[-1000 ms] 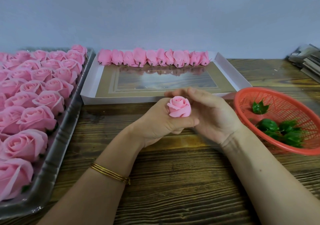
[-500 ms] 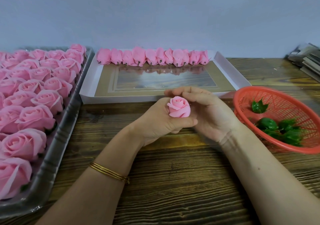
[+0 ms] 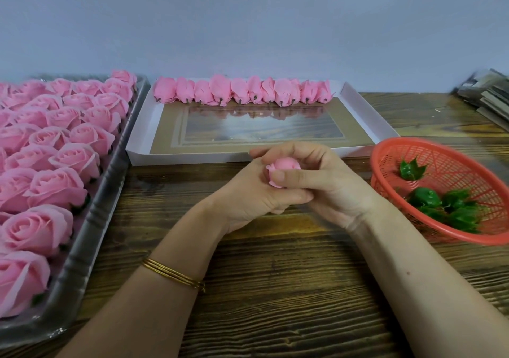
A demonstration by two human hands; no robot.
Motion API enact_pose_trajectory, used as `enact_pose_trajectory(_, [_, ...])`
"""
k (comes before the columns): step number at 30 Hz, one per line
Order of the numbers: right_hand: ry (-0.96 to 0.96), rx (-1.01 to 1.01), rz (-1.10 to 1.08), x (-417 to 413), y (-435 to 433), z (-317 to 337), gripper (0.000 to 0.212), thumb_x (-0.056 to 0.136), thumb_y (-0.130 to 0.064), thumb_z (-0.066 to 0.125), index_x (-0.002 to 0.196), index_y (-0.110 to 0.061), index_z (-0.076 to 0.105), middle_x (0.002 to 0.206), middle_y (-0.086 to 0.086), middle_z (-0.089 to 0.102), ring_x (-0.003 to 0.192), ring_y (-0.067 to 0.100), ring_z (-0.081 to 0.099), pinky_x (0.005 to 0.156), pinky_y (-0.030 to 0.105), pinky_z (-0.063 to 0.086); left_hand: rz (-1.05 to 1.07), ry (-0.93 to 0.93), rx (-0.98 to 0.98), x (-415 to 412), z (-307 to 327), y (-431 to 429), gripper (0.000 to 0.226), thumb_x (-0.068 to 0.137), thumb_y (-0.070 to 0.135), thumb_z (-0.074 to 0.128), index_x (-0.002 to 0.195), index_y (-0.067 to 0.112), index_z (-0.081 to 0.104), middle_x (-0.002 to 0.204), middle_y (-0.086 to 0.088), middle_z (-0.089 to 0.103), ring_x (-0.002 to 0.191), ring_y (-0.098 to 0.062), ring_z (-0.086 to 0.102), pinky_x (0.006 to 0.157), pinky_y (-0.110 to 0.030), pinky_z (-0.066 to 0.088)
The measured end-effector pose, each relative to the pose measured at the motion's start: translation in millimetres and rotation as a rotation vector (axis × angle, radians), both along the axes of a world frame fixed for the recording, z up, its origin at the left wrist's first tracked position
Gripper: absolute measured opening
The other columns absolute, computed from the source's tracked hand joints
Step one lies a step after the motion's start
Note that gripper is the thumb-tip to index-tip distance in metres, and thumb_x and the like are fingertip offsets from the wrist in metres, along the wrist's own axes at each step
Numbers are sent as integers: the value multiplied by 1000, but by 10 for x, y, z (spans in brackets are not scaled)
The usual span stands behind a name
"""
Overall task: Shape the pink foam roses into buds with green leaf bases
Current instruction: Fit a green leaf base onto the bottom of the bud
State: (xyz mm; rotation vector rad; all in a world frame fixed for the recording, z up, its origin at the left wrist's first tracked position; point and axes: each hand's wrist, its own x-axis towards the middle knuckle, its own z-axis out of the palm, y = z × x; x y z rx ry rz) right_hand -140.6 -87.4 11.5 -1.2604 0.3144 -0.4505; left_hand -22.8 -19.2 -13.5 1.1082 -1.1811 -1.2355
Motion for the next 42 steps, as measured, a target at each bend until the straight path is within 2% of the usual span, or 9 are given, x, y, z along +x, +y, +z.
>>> enact_pose_trajectory(7, [-10,-6,6,14,-23,-43,25,70,2,67,88,-10,78,105,14,69,101,21,64,89,30,56,-17,40,-10,19,0,-9,18,74,3,68,80,11,53,66,-5,41,53,-7,41,47,-17,33])
enact_pose_trajectory(11, [-7,13,22,20,-25,-65,31,74,-3,66,105,-3,71,97,10,69,96,18,63,83,26,55,-20,63,-19,34,-6,-16,18,76,1,67,74,15,55,62,-1,43,51,-6,41,47,-17,33])
enact_pose_trajectory(14, [-4,22,20,36,-16,-77,30,76,-8,65,105,-8,72,102,7,69,100,16,63,86,28,55,-10,81,-11,41,-2,-15,18,77,1,66,74,15,54,61,-1,41,49,-6,40,47,-18,31])
enact_pose_trajectory(20, [11,-5,44,44,-20,-97,30,82,-13,61,111,-13,69,102,1,70,101,11,63,83,29,54,17,58,3,39,18,-8,17,77,2,64,78,11,50,61,-4,36,49,-9,36,48,-22,27])
enact_pose_trajectory(27, [29,-51,58,33,-48,-115,33,84,-14,62,116,-15,68,96,-1,69,98,12,64,80,30,55,-1,74,13,36,32,0,22,78,2,65,68,21,57,60,-2,38,49,-8,37,48,-21,27])
enact_pose_trajectory(31, [38,-76,50,34,-53,-117,35,83,-12,62,118,-14,67,97,-1,70,99,12,63,81,28,54,9,53,14,32,50,12,15,76,4,65,77,13,53,66,-5,36,54,-11,35,50,-24,24])
enact_pose_trajectory(35, [43,-62,38,27,-62,-115,39,81,-10,64,119,-15,66,98,-1,71,100,10,65,80,24,53,33,43,20,24,61,13,18,77,0,66,84,8,52,68,-6,36,56,-11,35,50,-23,25])
enact_pose_trajectory(39, [24,34,-34,18,-75,-85,37,80,-18,62,115,-8,67,99,9,70,95,19,65,74,31,55,95,23,-22,1,44,6,16,77,0,68,81,5,53,62,-5,36,50,-9,35,46,-19,27])
enact_pose_trajectory(42, [-5,88,-150,14,-99,-63,37,80,-29,62,107,-5,70,106,13,67,100,24,64,84,40,51,161,-33,-45,-11,26,-5,11,73,8,69,75,13,60,59,5,48,49,-4,43,47,-15,35])
